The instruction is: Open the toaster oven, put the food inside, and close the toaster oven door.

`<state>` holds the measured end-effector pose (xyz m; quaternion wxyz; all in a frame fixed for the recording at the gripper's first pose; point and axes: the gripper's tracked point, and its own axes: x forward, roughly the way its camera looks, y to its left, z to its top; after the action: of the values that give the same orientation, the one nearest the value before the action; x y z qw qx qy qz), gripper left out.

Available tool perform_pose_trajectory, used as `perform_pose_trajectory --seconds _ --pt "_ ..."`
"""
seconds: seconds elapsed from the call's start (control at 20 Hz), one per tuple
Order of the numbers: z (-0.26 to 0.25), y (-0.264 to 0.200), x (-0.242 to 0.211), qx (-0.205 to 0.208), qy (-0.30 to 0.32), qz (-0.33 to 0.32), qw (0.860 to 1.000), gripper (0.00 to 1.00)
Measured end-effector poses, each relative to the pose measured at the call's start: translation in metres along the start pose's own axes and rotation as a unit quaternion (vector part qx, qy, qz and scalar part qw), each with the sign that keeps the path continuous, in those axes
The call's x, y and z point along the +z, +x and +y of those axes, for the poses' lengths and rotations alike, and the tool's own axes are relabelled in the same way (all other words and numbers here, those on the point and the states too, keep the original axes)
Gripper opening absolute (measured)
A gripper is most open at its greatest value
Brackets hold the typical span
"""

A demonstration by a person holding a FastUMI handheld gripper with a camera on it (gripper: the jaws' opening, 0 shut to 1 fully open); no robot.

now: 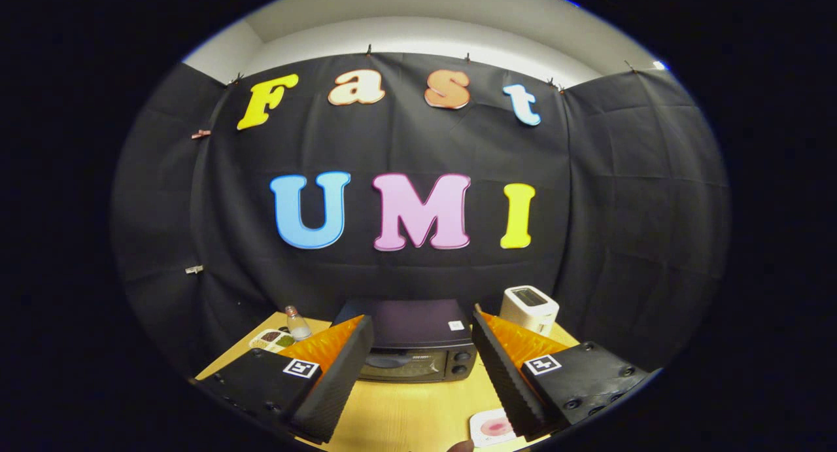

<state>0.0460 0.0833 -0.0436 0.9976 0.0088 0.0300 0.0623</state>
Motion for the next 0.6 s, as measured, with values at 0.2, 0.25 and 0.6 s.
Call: perform_pose_trajectory --seconds 0.2,0.25,0.6 --pt "0.034 0.056 -0.065 0.028 -0.010 0.069 0.997 0.98" --pt "0.040 0.070 -0.080 0.033 -0.009 0.085 0.996 0.98" --pt "0.052 0.158 -0.151 0.036 -0.021 0.139 0.989 0.98"
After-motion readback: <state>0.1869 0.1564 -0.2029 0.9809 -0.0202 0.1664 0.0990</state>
